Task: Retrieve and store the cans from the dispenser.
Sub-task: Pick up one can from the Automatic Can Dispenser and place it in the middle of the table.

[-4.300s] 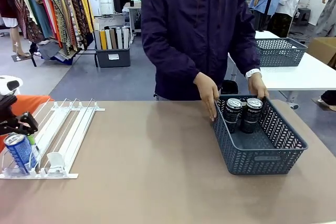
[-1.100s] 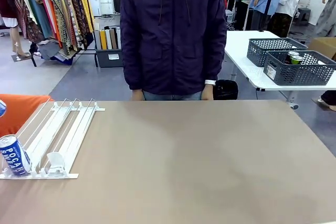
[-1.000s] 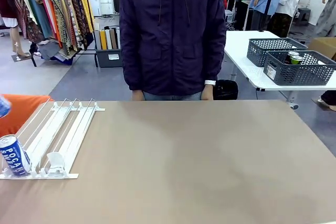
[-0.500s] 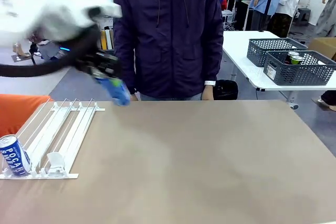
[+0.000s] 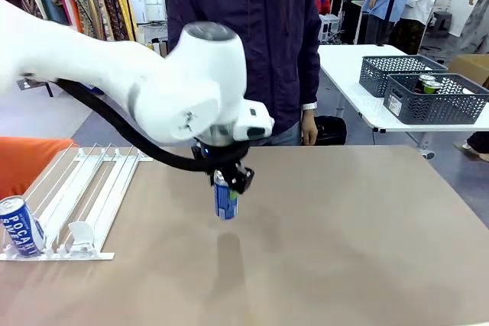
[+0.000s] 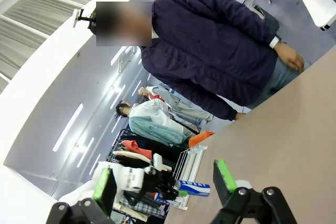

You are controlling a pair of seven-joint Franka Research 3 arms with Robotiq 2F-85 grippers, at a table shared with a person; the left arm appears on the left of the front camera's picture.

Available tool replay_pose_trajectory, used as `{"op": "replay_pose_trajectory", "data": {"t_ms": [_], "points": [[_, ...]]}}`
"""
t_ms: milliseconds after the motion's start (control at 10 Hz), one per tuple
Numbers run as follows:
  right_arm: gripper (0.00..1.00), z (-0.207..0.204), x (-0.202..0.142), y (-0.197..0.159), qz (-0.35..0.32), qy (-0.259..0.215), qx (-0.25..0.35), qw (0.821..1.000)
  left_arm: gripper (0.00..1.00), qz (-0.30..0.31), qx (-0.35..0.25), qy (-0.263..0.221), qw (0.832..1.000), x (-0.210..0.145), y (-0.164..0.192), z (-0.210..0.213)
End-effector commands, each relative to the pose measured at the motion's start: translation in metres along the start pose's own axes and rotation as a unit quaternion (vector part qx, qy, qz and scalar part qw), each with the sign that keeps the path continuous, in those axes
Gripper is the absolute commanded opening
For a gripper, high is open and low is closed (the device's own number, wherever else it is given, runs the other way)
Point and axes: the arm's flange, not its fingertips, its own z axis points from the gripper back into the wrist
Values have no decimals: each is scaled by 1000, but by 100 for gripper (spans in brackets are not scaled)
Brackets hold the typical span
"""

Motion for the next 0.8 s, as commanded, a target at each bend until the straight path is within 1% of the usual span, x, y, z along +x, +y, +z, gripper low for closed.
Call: {"op": "replay_pose_trajectory", "data": {"t_ms": [0, 100, 300, 600, 700], "points": [[100, -2, 3, 5, -4, -11, 8, 1000, 0, -26, -25, 24, 999, 21, -8, -5], [100, -2, 3, 5, -4, -11, 8, 1000, 0, -29, -35, 36, 998, 22, -9, -10], [100, -2, 3, 5, -4, -11, 8, 1000, 0, -16, -56, 50, 997, 25, -6, -12], [100, -2, 3, 5, -4, -11, 8, 1000, 0, -11, -65, 58, 996, 26, -3, -13], [100, -2, 3, 5, -4, -11, 8, 1000, 4, -10, -66, 59, 996, 24, -3, -13]]}}
